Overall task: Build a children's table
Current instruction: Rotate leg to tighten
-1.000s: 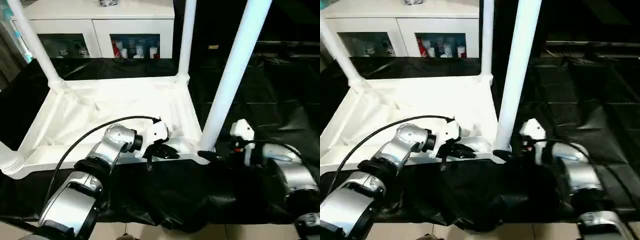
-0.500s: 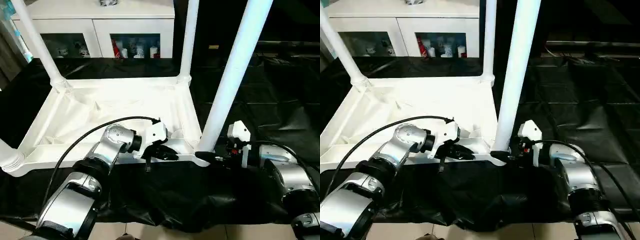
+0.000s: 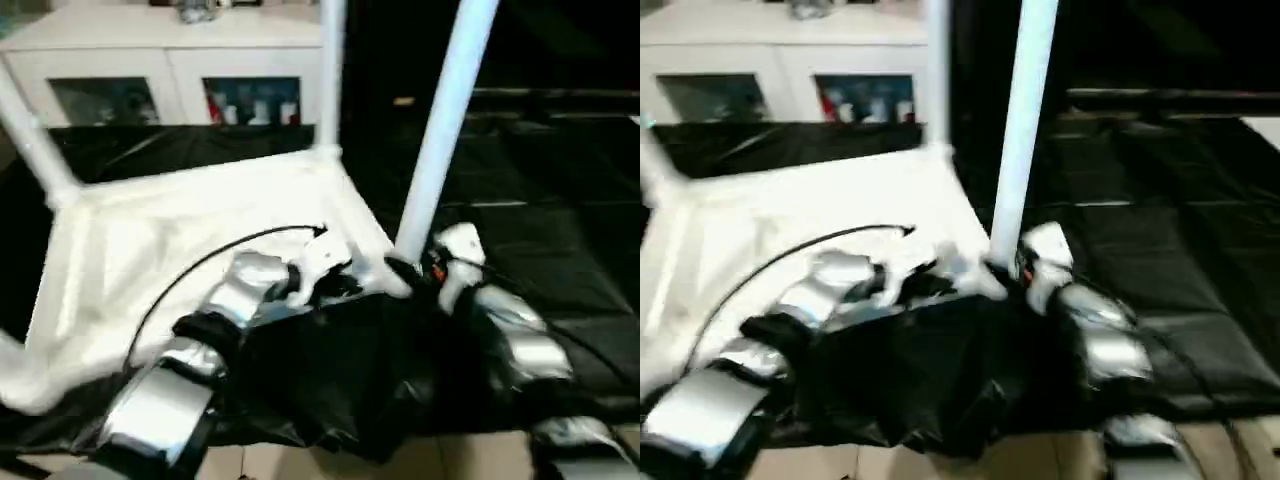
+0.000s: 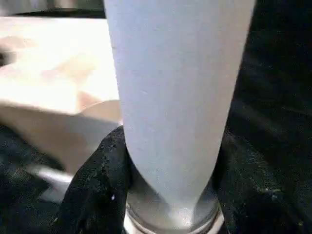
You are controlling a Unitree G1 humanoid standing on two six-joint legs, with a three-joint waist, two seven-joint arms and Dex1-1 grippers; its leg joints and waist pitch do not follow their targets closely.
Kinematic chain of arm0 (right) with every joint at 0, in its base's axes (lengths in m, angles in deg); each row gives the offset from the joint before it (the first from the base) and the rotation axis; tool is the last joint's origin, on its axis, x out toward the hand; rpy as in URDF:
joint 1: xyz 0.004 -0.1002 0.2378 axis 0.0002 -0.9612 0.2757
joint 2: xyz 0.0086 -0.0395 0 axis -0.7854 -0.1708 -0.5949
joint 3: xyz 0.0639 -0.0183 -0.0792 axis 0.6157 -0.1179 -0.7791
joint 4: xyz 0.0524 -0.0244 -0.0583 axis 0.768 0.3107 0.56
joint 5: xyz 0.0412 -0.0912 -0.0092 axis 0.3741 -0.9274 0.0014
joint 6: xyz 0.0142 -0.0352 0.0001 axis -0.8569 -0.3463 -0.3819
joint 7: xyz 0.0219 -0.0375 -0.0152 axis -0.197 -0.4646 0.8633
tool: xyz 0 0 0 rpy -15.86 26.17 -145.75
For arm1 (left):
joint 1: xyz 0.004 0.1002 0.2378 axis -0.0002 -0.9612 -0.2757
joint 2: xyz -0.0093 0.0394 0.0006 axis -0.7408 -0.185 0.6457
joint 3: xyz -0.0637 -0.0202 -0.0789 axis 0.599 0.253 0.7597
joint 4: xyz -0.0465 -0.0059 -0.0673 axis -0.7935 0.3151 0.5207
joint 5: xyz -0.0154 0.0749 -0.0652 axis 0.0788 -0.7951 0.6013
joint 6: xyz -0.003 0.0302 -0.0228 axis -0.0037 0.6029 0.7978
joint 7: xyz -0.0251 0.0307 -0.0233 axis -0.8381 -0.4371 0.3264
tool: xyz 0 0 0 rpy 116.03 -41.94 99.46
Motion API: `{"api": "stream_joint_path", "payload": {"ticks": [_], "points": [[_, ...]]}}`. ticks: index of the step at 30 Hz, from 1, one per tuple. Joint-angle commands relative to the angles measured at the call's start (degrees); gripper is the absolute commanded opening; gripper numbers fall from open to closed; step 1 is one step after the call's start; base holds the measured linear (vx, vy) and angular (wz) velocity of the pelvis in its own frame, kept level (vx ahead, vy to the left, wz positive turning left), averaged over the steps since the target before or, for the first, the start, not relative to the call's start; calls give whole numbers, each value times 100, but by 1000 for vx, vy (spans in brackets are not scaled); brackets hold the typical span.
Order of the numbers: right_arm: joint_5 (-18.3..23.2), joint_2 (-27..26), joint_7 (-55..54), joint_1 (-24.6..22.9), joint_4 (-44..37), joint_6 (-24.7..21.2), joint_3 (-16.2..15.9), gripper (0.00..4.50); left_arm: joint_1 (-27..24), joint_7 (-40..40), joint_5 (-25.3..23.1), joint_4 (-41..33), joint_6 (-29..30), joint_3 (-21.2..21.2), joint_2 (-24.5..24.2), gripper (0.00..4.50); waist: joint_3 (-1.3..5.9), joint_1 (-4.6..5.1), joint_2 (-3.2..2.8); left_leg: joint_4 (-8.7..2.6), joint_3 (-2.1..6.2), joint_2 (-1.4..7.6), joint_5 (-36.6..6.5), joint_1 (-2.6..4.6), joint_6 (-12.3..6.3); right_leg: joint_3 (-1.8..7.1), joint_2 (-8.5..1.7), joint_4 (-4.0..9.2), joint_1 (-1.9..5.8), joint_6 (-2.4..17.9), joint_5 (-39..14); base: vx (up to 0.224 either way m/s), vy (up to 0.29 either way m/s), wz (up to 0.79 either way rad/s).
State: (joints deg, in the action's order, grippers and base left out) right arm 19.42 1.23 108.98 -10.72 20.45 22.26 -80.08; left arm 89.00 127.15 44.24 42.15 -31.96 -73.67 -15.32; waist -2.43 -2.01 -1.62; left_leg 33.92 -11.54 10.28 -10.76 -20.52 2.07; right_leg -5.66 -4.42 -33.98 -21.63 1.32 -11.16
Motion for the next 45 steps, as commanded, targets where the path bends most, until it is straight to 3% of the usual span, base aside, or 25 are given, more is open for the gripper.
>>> {"api": "stream_joint_path", "payload": {"ticks": [1,4,5,6,10,11,13,15,18,28,32,39,43,45], "points": [[-171,-169,-569,-44,455,-437,-32,206,65,-319,39,92,68,62,229,0,253,29,45,-441,252,329,-1927,98,-141,314,-540,662,117,729,-2904,0,0,0],[-361,-407,-663,104,487,-280,-214,206,127,-376,-16,144,-35,-17,389,0,268,41,49,-450,243,332,-1840,77,-202,333,-528,642,126,837,-2552,0,0,0],[-381,-424,-615,113,481,-210,-238,257,131,-361,-26,146,-62,-30,400,0,274,30,61,-448,231,337,-1743,61,-256,353,-529,607,145,936,-2226,0,0,0],[-380,-392,-339,107,397,33,-301,257,132,-253,-20,140,-152,-54,387,0,276,23,63,-439,219,331,-1694,51,-307,362,-538,592,157,994,-2086,0,0,0],[-231,-309,26,68,297,61,-288,289,97,-81,-15,109,-252,-79,322,0,283,6,70,-425,205,326,-1525,38,-428,365,-538,568,181,1090,-1861,0,0,0],[-105,-116,605,-22,125,8,-363,313,36,203,-2,73,-397,-115,221,0,284,-9,68,-416,200,323,-1473,27,-491,361,-538,565,202,1103,-1822,0,0,0],[-103,-100,647,-28,113,2,-372,318,32,225,1,73,-412,-117,214,0,299,-29,79,-403,192,326,-1319,7,-590,366,-537,537,222,1129,-1618,0,0,0],[-38,356,1702,-242,-217,-12,-606,318,-50,723,55,-4,-543,-170,29,0,305,-52,88,-395,190,322,-1209,-4,-658,352,-532,529,234,1130,-1531,0,0,0],[213,898,2858,-424,-549,-77,-652,318,-116,1243,62,-82,-684,-230,-257,0,317,-170,73,-372,172,369,-1017,-28,-873,333,-512,471,246,1208,-1177,0,0,0],[476,1348,3783,-413,-729,-315,-635,318,-270,2563,383,-312,-743,-178,-662,0,331,-190,63,-374,177,390,-985,-20,-727,331,-535,418,231,1414,-984,0,0,0],[476,1319,3896,-430,-749,-350,-663,318,-247,2599,402,-276,-780,-146,-677,0,329,-229,73,-378,177,404,-938,-13,-707,336,-542,402,226,1424,-922,0,0,0],[526,1255,3971,-422,-748,-438,-669,265,-254,2589,382,-306,-768,-128,-666,0,330,-270,70,-377,172,400,-892,-4,-665,338,-543,408,223,1373,-966,0,0,0],[369,1153,3440,-411,-597,-445,-608,257,-227,2151,337,-239,-728,-53,-593,0,319,-266,84,-378,170,392,-934,-2,-633,336,-546,427,218,1327,-1133,0,0,0],[193,1045,2860,-330,-347,-423,-546,256,-173,1801,286,-157,-631,-8,-539,0,306,-229,78,-397,181,387,-1063,10,-495,334,-548,457,198,1250,-1462,0,0,0]]}}
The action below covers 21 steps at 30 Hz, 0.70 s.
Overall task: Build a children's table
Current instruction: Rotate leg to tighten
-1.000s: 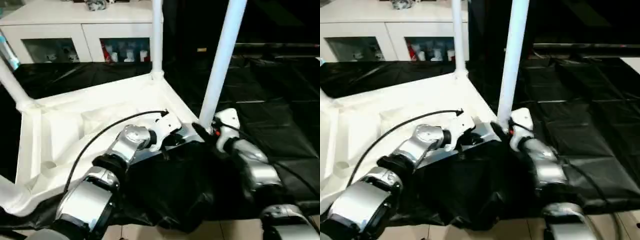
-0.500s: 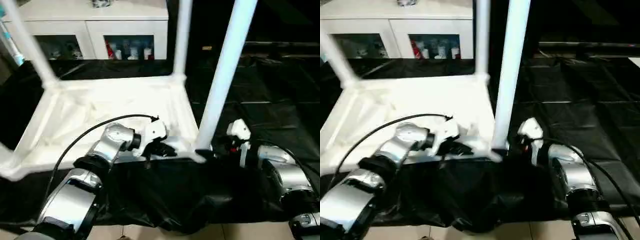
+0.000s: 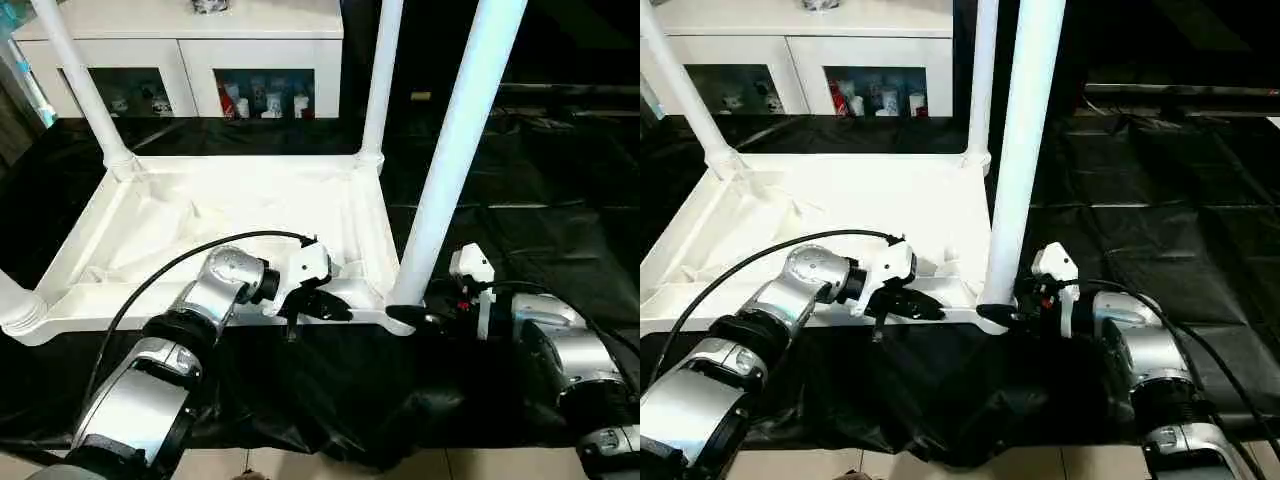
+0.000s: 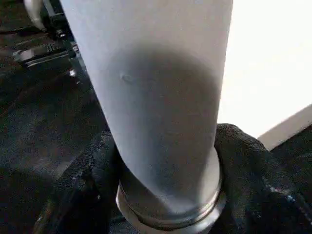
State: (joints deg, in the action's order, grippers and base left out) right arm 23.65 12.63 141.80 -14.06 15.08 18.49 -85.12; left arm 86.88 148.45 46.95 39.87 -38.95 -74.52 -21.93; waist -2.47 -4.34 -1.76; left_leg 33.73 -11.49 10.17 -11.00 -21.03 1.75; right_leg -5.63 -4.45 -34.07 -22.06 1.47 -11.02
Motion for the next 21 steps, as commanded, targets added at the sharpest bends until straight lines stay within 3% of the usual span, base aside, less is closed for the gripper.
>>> {"api": "stream_joint_path", "payload": {"ticks": [1,6,10,12,15,16,21], "points": [[-285,-132,-623,37,286,-35,-17,256,63,-453,-2,103,113,93,144,0,306,17,115,-384,182,394,-1075,59,-442,328,-545,481,248,1206,-1566,0,0,0],[-388,-713,-2523,221,773,-205,385,256,290,-1734,-20,381,511,316,524,0,286,141,106,-402,208,369,-1277,78,-285,342,-546,531,209,1110,-2000,0,0,0],[-381,-1116,-3538,371,1000,-288,606,256,409,-2446,-41,548,745,381,804,0,309,175,86,-386,190,358,-1122,70,-337,362,-538,514,220,1140,-1663,0,0,0],[-522,-1322,-3925,424,1066,-182,555,256,453,-2726,-59,608,813,399,942,0,313,185,82,-383,189,352,-1013,55,-384,356,-536,501,225,1173,-1444,0,0,0],[-722,-1467,-3960,417,992,14,339,256,458,-2707,-90,615,763,351,1004,0,311,189,86,-380,188,341,-1034,47,-429,352,-542,511,238,1162,-1487,0,0,0],[-740,-1475,-3840,400,942,112,285,311,457,-2641,-83,609,750,337,1005,0,312,191,86,-378,187,343,-1067,47,-454,352,-545,514,240,1151,-1499,0,0,0],[-547,-1241,-3040,317,638,375,207,351,414,-2105,-101,501,554,218,844,0,325,184,88,-366,185,348,-961,31,-582,355,-537,483,264,1185,-1262,0,0,0]]}}
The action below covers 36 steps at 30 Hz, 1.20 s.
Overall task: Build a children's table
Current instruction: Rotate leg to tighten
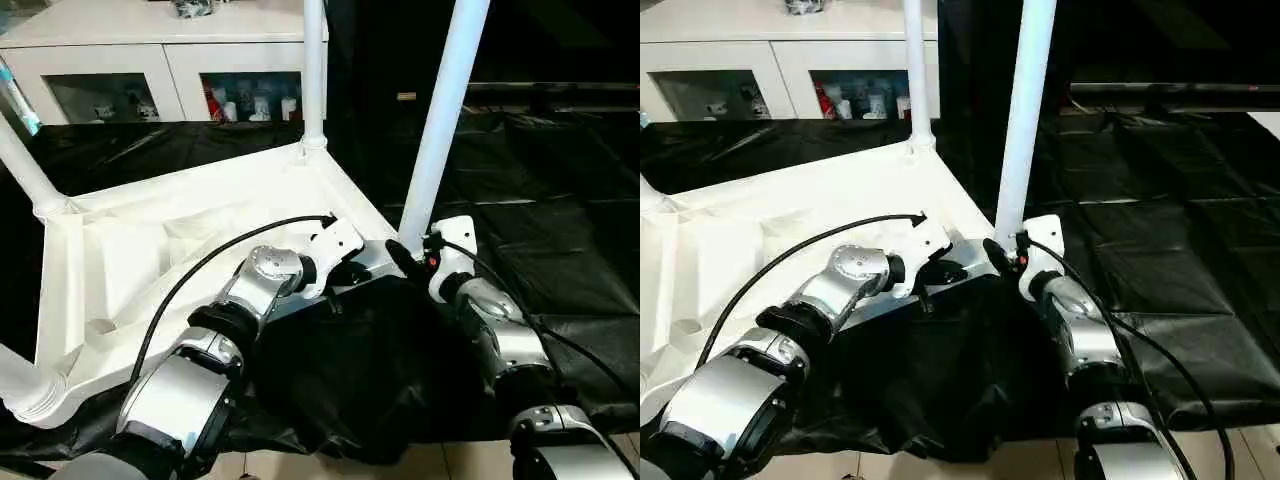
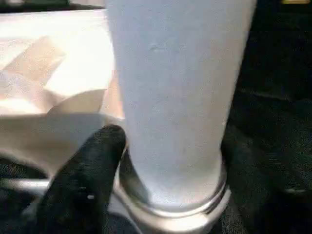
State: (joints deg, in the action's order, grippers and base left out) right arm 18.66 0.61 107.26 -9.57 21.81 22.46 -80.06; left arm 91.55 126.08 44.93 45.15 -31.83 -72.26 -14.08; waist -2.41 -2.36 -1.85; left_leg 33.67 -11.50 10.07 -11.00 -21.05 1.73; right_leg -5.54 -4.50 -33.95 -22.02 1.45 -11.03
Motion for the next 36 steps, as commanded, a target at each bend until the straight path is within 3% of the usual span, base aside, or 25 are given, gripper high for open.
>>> {"api": "stream_joint_path", "payload": {"ticks": [1,4,8,13,19,20,30,33,36], "points": [[-10,36,646,-158,-109,-27,-335,372,-69,310,100,-54,-249,-29,0,0,318,-17,98,-353,178,358,-919,29,-626,347,-532,462,265,1233,-1132,0,0,0],[70,189,1141,-215,-238,-7,-416,372,-97,658,109,-104,-364,-64,-117,0,313,-39,102,-348,174,365,-873,13,-753,331,-524,444,280,1285,-1001,0,0,0],[260,641,2314,-427,-667,-81,-616,372,-223,1497,201,-294,-580,-155,-354,0,312,-88,94,-344,164,394,-940,16,-782,324,-517,439,280,1289,-1096,0,0,0],[467,1099,3387,-521,-879,-193,-691,372,-324,2391,216,-425,-687,-283,-685,0,303,-138,95,-359,168,413,-1055,33,-699,334,-534,451,263,1301,-1265,0,0,0],[573,1238,3727,-475,-891,-287,-651,372,-351,2681,254,-476,-684,-281,-805,0,319,-213,99,-357,162,430,-933,58,-641,340,-541,399,254,1427,-919,0,0,0],[638,1251,3824,-466,-903,-345,-633,345,-376,2731,269,-514,-678,-272,-806,0,319,-229,108,-356,161,431,-909,54,-646,342,-547,398,257,1417,-930,0,0,0],[629,1135,3702,-544,-868,-337,-614,277,-413,2412,351,-516,-601,-130,-612,0,322,-260,137,-348,158,418,-813,52,-627,333,-544,410,255,1306,-1071,0,0,0],[508,987,3127,-545,-706,-290,-529,258,-351,2001,306,-419,-525,-59,-531,0,309,-241,144,-360,165,423,-856,58,-558,337,-550,419,232,1270,-1239,0,0,0],[311,634,2009,-516,-375,-217,-342,253,-195,1197,194,-215,-336,41,-366,0,288,-211,136,-373,172,396,-1059,90,-408,341,-569,497,209,1142,-1776,0,0,0]]}}
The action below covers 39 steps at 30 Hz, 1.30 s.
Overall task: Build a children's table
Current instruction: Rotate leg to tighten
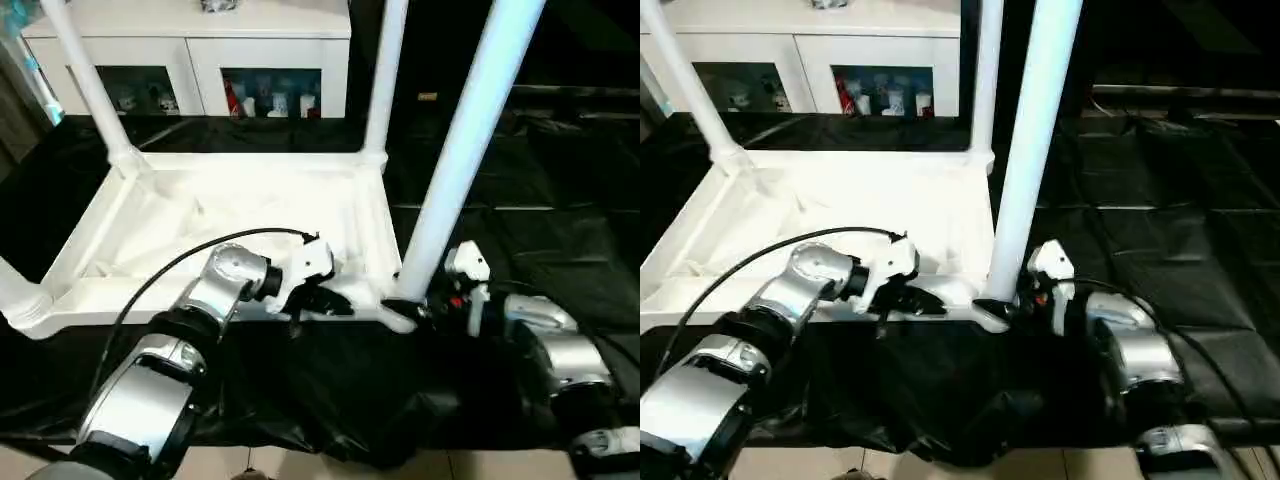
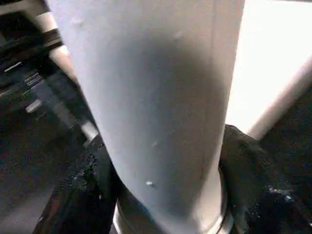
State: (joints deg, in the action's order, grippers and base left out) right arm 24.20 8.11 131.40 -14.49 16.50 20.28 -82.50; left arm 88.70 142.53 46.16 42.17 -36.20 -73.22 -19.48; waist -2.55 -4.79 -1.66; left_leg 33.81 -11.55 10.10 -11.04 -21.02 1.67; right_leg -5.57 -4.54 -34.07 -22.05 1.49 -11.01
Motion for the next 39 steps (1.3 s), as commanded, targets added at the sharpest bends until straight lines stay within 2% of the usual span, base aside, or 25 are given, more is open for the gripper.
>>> {"api": "stream_joint_path", "payload": {"ticks": [1,3,4,5,6,7,8,9,10,13,14,15,16,19,21,24,27,28,30,31,32,34,36,38,39], "points": [[-275,-220,-671,-16,209,-13,-59,252,132,-675,41,136,146,155,219,0,301,36,115,-393,186,387,-1098,87,-364,345,-563,527,217,1079,-1914,0,0,0],[-335,-442,-1236,-3,287,-51,21,252,199,-1038,25,216,251,206,316,0,298,78,87,-418,196,391,-1169,92,-286,351,-539,532,199,1038,-1869,0,0,0],[-342,-582,-1532,17,335,-87,69,252,233,-1276,26,256,303,244,382,0,301,83,20,-425,211,398,-1203,103,-253,356,-549,521,196,1065,-1824,0,0,0],[-342,-667,-1711,27,361,-115,101,251,253,-1428,26,278,336,267,428,0,303,128,46,-427,208,390,-1230,83,-248,356,-538,525,210,1090,-1692,0,0,0],[-371,-793,-1943,41,386,-103,115,251,278,-1605,26,305,381,287,499,0,316,138,-2,-419,210,377,-1227,80,-266,359,-543,506,211,1141,-1566,0,0,0],[-367,-904,-2058,53,403,-101,127,251,295,-1764,24,321,409,305,560,0,314,147,21,-419,204,379,-1218,82,-280,357,-540,520,217,1143,-1521,0,0,0],[-365,-952,-2108,58,411,-100,132,251,303,-1833,23,327,422,312,586,0,318,136,-42,-415,215,372,-1218,75,-285,354,-546,504,228,1166,-1458,0,0,0],[-443,-1171,-2381,81,476,-49,90,251,314,-2048,23,355,458,333,715,0,320,144,-33,-410,209,373,-1208,72,-312,355,-543,505,233,1190,-1356,0,0,0],[-490,-1223,-2464,80,493,-30,60,251,311,-2113,21,359,468,335,755,0,306,164,-97,-427,206,375,-1292,71,-287,350,-528,529,213,1197,-1341,0,0,0],[-707,-1332,-2653,78,518,106,-109,251,279,-2214,1,335,443,278,865,0,312,163,-76,-404,205,328,-1344,66,-353,338,-543,547,249,1144,-1580,0,0,0],[-730,-1356,-2634,72,489,223,-131,251,235,-2078,31,271,399,252,897,0,308,154,-245,-402,224,331,-1370,72,-351,338,-556,541,243,1131,-1643,0,0,0],[-724,-1362,-2615,66,465,273,-129,286,214,-1994,51,237,378,246,905,0,306,180,-163,-410,212,341,-1445,75,-372,330,-531,582,232,1078,-1704,0,0,0],[-723,-1363,-2612,65,461,282,-129,321,210,-1979,54,230,374,244,906,0,315,186,-209,-414,228,340,-1428,65,-364,328,-531,555,254,1080,-1664,0,0,0],[-520,-1120,-2255,-12,155,319,-14,341,160,-1510,55,147,157,156,833,0,340,182,-236,-392,219,339,-1245,37,-529,321,-517,537,267,1076,-1400,0,0,0],[-471,-844,-1903,-85,-15,310,17,356,179,-1366,31,157,104,136,761,0,365,176,-225,-370,220,359,-969,18,-654,314,-507,461,287,1211,-828,0,0,0],[-287,-585,-1359,-219,-277,231,10,356,204,-1293,17,182,64,132,701,0,374,151,-233,-341,206,359,-830,6,-803,305,-517,424,293,1315,-533,0,0,0],[146,219,-158,-534,-846,35,134,356,270,-1210,29,223,50,181,613,0,353,73,-120,-313,170,341,-858,-6,-979,291,-504,452,326,1185,-815,0,0,0],[180,281,-88,-550,-875,8,165,356,272,-1202,32,223,45,187,607,0,351,53,-141,-314,180,349,-869,-8,-989,287,-519,461,321,1149,-921,0,0,0],[335,599,243,-588,-953,-109,326,356,270,-1131,40,221,-2,200,582,0,340,46,-123,-313,179,340,-908,-11,-972,275,-520,497,293,1047,-1295,0,0,0],[368,661,308,-594,-972,-141,356,356,262,-1120,38,211,-24,199,573,0,333,52,-84,-315,185,333,-931,-21,-949,267,-518,513,296,988,-1521,0,0,0],[519,956,623,-608,-1045,-273,494,356,222,-1090,30,163,-146,196,538,0,326,60,-3,-318,174,329,-940,-13,-953,265,-506,539,289,958,-1621,0,0,0],[646,1189,843,-602,-1116,-411,608,356,164,-1041,91,88,-187,243,521,0,338,31,-17,-306,181,341,-824,-8,-959,274,-503,514,274,957,-1590,0,0,0],[784,1407,1059,-610,-1213,-557,646,364,110,-972,221,-53,-182,335,503,28,345,17,79,-296,178,349,-645,-30,-1046,274,-503,475,280,983,-1366,0,0,0],[912,1531,1271,-648,-1344,-748,632,367,29,-930,326,-297,-120,408,432,57,357,-9,59,-266,172,338,-448,-55,-1145,277,-511,433,275,1036,-1085,0,0,0],[935,1534,1302,-665,-1385,-793,617,367,2,-909,371,-377,-55,438,416,57,387,-50,109,-240,176,338,-316,-73,-1211,269,-532,375,302,1088,-901,0,0,0]]}}
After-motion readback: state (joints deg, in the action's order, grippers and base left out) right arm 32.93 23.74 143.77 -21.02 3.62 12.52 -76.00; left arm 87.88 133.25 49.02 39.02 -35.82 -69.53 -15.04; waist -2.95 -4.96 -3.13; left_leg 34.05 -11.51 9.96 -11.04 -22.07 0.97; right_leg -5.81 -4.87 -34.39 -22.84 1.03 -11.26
